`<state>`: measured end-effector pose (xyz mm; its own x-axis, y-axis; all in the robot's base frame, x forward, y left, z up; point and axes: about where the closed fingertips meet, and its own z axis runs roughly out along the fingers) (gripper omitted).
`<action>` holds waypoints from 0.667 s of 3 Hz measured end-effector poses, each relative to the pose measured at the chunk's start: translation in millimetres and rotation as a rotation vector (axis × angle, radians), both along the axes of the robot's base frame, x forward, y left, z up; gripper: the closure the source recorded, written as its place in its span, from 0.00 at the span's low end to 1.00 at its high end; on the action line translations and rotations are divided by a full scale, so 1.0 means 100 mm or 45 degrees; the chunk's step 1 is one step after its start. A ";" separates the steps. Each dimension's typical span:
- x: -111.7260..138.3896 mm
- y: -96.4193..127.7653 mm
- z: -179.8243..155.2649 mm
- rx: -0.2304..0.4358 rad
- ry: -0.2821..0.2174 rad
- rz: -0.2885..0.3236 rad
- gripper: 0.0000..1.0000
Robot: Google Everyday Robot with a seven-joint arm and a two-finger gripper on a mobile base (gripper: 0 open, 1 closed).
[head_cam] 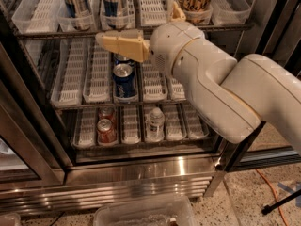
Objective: Pick redbull can from top shelf of fridge
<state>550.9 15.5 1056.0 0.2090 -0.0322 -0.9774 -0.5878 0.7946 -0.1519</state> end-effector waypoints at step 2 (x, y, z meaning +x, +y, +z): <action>0.01 -0.05 0.03 0.018 0.014 -0.019 0.00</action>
Offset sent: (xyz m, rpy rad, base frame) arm 0.0026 0.0011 -0.0056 0.0377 0.0223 -0.0494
